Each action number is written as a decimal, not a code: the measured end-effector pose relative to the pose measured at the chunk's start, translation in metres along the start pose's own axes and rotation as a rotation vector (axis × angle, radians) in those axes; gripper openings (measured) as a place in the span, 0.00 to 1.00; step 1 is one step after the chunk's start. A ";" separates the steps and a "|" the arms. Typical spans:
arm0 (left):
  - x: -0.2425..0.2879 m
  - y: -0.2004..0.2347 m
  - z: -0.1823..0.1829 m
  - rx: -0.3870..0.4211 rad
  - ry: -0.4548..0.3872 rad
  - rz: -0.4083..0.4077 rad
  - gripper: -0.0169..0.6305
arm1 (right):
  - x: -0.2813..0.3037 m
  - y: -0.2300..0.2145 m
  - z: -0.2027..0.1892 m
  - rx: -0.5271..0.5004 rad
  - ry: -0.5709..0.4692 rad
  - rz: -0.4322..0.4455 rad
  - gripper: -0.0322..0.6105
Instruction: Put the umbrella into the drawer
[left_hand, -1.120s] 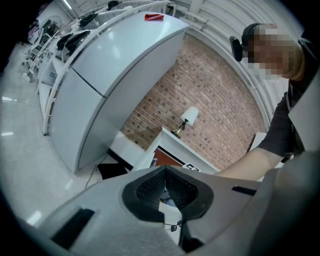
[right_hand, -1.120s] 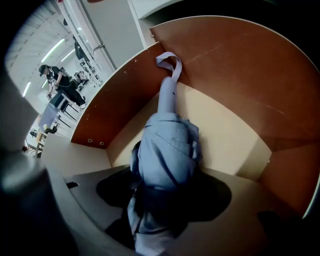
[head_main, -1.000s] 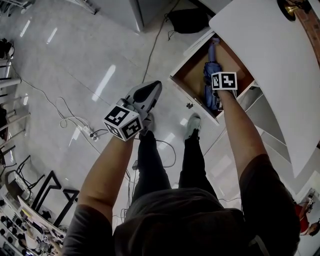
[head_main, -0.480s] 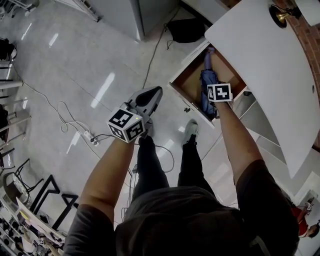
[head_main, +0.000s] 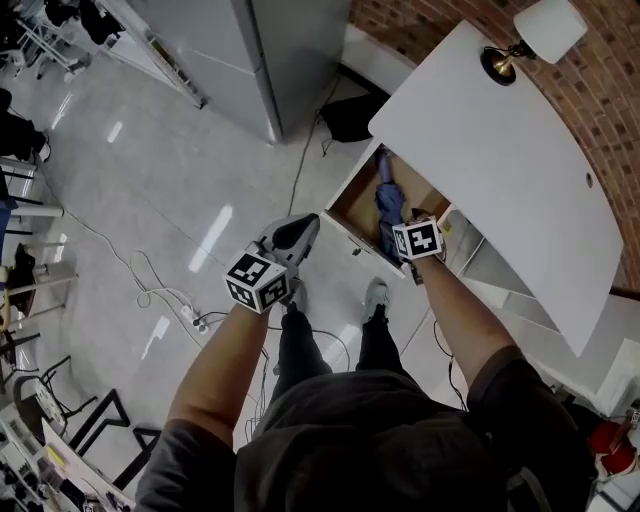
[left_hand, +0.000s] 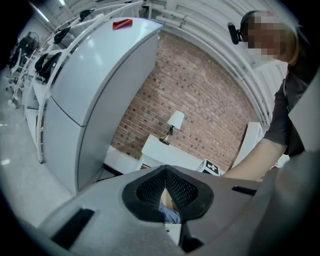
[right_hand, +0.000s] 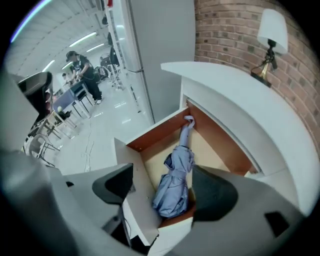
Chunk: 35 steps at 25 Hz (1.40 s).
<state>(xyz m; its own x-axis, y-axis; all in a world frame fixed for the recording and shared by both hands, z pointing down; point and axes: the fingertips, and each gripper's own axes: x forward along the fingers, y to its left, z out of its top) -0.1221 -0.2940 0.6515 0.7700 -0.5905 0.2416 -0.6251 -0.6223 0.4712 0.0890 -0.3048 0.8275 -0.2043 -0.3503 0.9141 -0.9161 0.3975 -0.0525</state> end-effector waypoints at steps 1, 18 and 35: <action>-0.003 -0.008 0.007 0.003 -0.003 0.001 0.03 | -0.013 0.004 -0.001 -0.030 -0.001 0.009 0.61; -0.025 -0.139 0.157 0.245 -0.060 -0.095 0.03 | -0.286 -0.009 0.113 -0.132 -0.458 0.096 0.49; -0.053 -0.206 0.260 0.375 -0.194 -0.088 0.03 | -0.475 -0.044 0.133 -0.038 -1.004 0.162 0.04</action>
<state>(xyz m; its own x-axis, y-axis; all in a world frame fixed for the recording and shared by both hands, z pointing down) -0.0671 -0.2681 0.3214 0.8065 -0.5904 0.0331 -0.5890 -0.7971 0.1328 0.1802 -0.2687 0.3422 -0.5361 -0.8331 0.1360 -0.8438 0.5238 -0.1170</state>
